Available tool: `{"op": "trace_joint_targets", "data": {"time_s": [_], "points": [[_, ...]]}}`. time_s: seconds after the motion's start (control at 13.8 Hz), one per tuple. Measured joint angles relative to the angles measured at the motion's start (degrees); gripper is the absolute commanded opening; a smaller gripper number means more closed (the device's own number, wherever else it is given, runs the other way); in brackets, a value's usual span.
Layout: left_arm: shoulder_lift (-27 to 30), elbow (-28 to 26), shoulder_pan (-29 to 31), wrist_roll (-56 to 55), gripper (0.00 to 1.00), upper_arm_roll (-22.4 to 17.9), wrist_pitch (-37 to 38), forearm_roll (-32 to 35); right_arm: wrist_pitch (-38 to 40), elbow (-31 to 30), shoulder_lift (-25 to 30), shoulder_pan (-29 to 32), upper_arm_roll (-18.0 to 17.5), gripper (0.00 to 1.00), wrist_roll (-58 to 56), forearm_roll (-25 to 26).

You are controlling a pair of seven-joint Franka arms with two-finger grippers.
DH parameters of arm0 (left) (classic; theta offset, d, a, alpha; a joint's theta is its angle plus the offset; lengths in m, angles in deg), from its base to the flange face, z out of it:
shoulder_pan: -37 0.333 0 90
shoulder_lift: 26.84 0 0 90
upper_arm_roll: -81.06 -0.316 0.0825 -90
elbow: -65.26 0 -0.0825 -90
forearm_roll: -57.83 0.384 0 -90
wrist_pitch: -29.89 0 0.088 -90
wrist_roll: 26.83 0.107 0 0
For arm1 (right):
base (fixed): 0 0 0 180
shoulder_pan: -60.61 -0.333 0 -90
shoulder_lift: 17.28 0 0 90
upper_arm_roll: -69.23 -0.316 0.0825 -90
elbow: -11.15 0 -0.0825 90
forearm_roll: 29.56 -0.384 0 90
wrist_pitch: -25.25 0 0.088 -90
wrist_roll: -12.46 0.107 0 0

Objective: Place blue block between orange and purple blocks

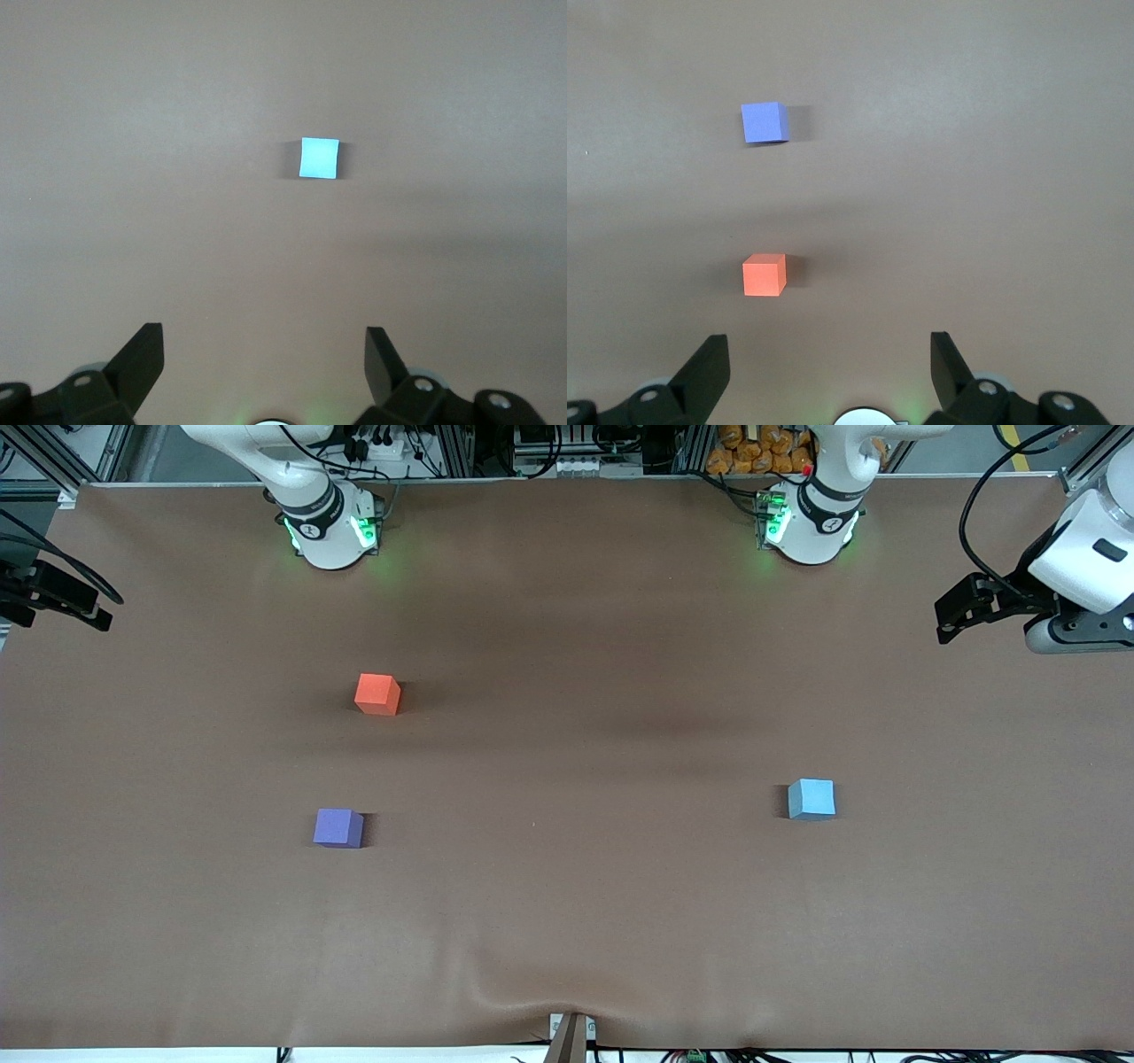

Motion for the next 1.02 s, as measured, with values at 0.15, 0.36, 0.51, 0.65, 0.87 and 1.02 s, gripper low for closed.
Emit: {"op": "trace_joint_targets", "data": {"time_s": [0.15,0.36,0.51,0.65,0.87,1.02], "points": [[0.0,0.0,0.1,0.0,1.00,0.0,0.1,0.0,0.0,0.0,0.0,0.0,0.0,1.00,0.0,0.0],[0.0,0.0,0.2,0.0,1.00,-0.2,0.1,0.0,0.0,0.0,0.0,0.0,0.0,1.00,0.0,0.0],[0.0,0.0,0.3,0.0,1.00,-0.3,0.1,0.0,0.0,0.0,0.0,0.0,-0.1,1.00,0.0,0.0],[0.0,-0.3,1.4,0.2,1.00,-0.5,0.2,-1.5,0.0,0.0,0.0,0.0,-0.1,1.00,0.0,0.0],[-0.1,-1.7,3.1,1.3,1.00,-0.6,0.2,-3.1,0.0,0.0,0.0,0.0,-0.1,1.00,0.0,-0.1],[-0.2,-3.0,3.2,1.3,1.00,-0.6,-1.1,-3.2,0.0,0.1,0.0,0.0,-0.1,1.00,0.0,-0.2]]}}
